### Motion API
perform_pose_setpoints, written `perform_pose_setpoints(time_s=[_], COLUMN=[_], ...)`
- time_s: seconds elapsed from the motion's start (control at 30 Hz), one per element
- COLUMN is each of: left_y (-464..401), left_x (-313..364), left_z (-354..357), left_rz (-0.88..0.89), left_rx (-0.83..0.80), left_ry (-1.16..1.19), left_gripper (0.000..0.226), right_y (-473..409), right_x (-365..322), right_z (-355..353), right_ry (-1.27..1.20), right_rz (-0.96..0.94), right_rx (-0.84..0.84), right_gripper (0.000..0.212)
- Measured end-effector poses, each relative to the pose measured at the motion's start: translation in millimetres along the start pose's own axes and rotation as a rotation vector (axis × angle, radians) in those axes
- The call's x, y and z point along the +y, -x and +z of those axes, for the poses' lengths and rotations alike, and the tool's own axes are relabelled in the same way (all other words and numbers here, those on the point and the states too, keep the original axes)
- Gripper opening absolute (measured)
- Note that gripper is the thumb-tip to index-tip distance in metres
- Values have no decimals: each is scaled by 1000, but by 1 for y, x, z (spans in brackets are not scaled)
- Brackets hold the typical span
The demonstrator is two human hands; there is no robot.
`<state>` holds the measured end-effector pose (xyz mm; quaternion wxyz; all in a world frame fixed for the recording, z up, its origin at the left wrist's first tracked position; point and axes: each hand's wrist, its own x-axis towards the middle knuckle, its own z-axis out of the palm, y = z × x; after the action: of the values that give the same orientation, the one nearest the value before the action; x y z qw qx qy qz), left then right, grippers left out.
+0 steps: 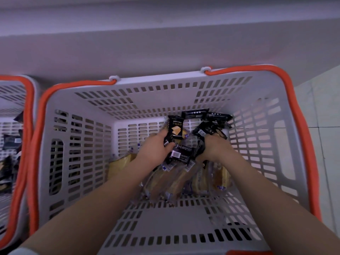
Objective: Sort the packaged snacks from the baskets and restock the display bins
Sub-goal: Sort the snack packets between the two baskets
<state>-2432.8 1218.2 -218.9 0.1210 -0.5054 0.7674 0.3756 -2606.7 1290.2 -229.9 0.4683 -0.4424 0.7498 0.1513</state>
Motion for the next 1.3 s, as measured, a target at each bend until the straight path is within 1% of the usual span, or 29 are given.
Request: perform_pose_setpoints(time_s=[0.03, 0.07, 0.13, 0.2, 0.23, 0.27, 0.3, 0.33, 0.37, 0.43, 0.47, 0.53, 0.63, 0.7, 0.77, 0.83, 0.9, 0.93, 1.03, 1.1, 1.13, 1.17, 1.27, 1.3], left_y=[1, 2, 5, 10, 14, 20, 28, 36, 45, 67, 78, 102, 136, 158, 179, 194, 201, 204, 205, 203, 201, 197, 189, 187], left_x=[1, 1, -1, -2, -3, -3, -5, -8, -13, -28, -38, -62, -109, -139, -169, -198, -220, -227, -239, -241, -242, -243, -241, -239], left_z=[2, 3, 1, -7, -14, -22, -32, -43, -54, -77, -89, -111, -135, -145, -154, -163, -171, -173, -170, -161, -155, -149, -133, -132], left_rz=[6, 14, 35, 44, 47, 48, 44, 32, 21, 0, -15, -56, -177, -243, -317, -432, -523, -552, -552, -528, -496, -451, -316, -289], left_rx=[-8, -10, -4, 36, 82, 142, 213, 286, 360, 494, 549, 637, 719, 764, 844, 904, 922, 931, 978, 958, 910, 819, 402, 326], left_ry=[28, 38, 24, 58, 108, 176, 250, 320, 382, 496, 563, 694, 813, 884, 889, 861, 920, 926, 811, 730, 683, 622, 340, 278], left_gripper=[44, 45, 41, 37, 35, 34, 32, 30, 27, 17, 17, 28, 35, 32, 32, 36, 45, 46, 36, 30, 29, 30, 48, 54], right_y=[3, 6, 15, 30, 40, 50, 62, 75, 88, 107, 116, 129, 140, 142, 141, 138, 137, 138, 141, 143, 145, 147, 151, 151], right_x=[-2, -4, -6, -9, -12, -17, -23, -32, -44, -74, -91, -130, -190, -228, -267, -304, -334, -344, -364, -367, -365, -361, -340, -331], right_z=[2, 2, 0, -9, -16, -23, -32, -41, -51, -66, -70, -70, -55, -38, -18, 5, 29, 40, 62, 70, 72, 74, 71, 68], right_ry=[52, 93, 179, 240, 228, 165, 50, -85, -213, -414, -505, -620, -603, -652, -698, -694, -619, -554, -335, -178, -106, -49, 66, 113], right_rz=[-12, -27, -63, -84, -108, -137, -169, -196, -229, -306, -339, -380, -458, -471, -476, -511, -557, -579, -636, -675, -694, -717, -808, -830], right_rx=[-5, 16, 132, 314, 410, 494, 549, 567, 561, 487, 436, 329, 270, 280, 307, 343, 393, 415, 458, 453, 451, 454, 496, 523], right_gripper=[65, 66, 54, 45, 43, 41, 40, 38, 34, 25, 22, 21, 23, 27, 31, 31, 34, 38, 42, 44, 44, 43, 38, 38])
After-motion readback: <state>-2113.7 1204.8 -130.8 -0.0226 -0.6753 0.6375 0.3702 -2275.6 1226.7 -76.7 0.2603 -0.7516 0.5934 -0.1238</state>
